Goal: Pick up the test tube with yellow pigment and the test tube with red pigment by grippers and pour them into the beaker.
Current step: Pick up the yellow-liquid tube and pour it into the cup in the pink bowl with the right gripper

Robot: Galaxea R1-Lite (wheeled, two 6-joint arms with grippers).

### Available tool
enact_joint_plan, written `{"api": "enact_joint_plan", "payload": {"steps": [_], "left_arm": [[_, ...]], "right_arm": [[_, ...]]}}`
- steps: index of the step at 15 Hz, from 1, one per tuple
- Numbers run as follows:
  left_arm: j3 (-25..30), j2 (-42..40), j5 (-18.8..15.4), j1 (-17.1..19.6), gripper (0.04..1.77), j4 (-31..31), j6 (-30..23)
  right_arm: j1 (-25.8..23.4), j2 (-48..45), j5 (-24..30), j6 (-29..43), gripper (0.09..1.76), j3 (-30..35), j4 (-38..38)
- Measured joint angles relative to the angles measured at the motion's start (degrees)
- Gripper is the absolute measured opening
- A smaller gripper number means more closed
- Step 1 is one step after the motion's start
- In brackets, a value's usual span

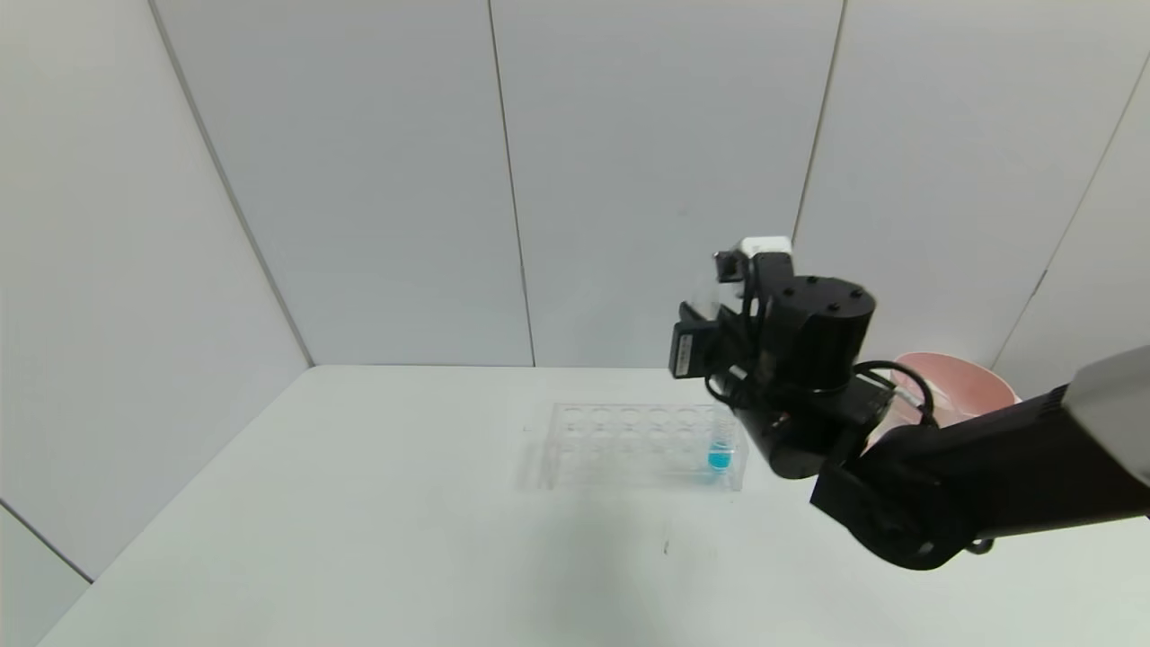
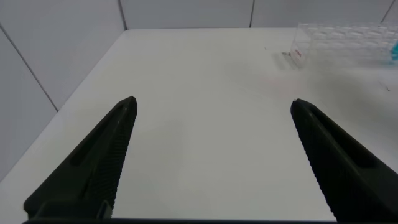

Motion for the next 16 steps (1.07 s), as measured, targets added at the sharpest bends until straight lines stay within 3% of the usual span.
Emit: {"api": "enact_joint_plan", "payload": {"steps": [3, 6, 10, 12, 14, 16], "left_arm": [[0.0, 0.0, 0.0, 0.0, 1.76, 0.0, 0.0], [0.0, 0.0, 0.0, 0.0, 1.76, 0.0, 0.0], [0.0, 0.0, 0.0, 0.0, 1.76, 0.0, 0.0], [0.0, 0.0, 0.0, 0.0, 1.76, 0.0, 0.0], [0.0, 0.0, 0.0, 0.0, 1.76, 0.0, 0.0], [0.0, 0.0, 0.0, 0.0, 1.76, 0.0, 0.0]], "right_arm": [[-7.6, -4.4, 3.0, -0.9, 0.49, 1.5, -0.1], [-17.9, -7.7, 11.1, -1.7, 0.49, 5.0, -0.2], [-32.1, -10.6, 28.3, -6.4, 0.49, 10.1, -0.4], [-38.8, -10.9, 40.2, -11.0, 0.49, 11.1, -1.3], [-44.4, -10.3, 51.1, -17.5, 0.49, 11.1, -1.7], [-49.0, -9.0, 57.4, -25.0, 0.49, 10.9, -1.7]]}}
